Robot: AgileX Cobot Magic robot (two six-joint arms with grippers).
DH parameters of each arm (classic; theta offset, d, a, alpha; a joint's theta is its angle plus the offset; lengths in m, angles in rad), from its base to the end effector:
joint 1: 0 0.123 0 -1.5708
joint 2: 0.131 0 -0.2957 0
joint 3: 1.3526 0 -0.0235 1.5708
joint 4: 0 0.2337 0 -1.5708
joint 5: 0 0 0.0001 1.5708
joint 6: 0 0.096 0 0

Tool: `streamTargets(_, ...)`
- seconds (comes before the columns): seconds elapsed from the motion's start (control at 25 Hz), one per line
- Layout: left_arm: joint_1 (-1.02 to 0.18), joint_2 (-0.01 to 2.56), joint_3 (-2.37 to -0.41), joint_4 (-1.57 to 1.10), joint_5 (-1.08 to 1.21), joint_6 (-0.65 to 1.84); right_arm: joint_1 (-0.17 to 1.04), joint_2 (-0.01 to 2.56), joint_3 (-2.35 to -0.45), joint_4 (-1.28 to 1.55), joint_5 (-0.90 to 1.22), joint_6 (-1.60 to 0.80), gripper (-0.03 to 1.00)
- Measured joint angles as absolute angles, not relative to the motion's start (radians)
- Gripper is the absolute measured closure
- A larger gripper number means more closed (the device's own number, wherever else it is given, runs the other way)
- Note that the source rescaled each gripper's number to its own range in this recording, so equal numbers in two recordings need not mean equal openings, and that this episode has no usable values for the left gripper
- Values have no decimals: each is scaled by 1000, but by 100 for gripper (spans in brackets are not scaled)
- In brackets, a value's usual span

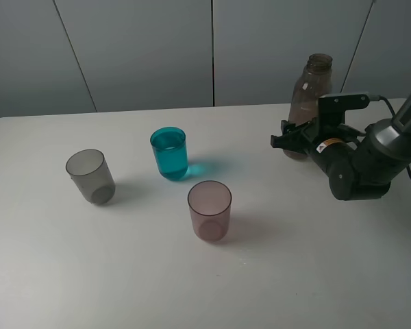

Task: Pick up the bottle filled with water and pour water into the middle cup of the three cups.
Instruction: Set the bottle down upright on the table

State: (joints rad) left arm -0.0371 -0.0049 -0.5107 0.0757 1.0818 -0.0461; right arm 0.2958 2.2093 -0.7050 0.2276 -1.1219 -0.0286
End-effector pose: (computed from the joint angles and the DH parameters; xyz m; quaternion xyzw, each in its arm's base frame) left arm -0.0289 0.0075 0.2679 -0.0060 0.8540 0.0162 0.5199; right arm 0.3447 0.0846 0.0797 -0.0297 0.8040 0.0264 0.5933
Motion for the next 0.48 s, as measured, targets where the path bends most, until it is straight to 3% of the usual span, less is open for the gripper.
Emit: streamTargets(0.48,-37,-5,-511,76,1082,-46,296,2243,-723,228,-1140,-16,97)
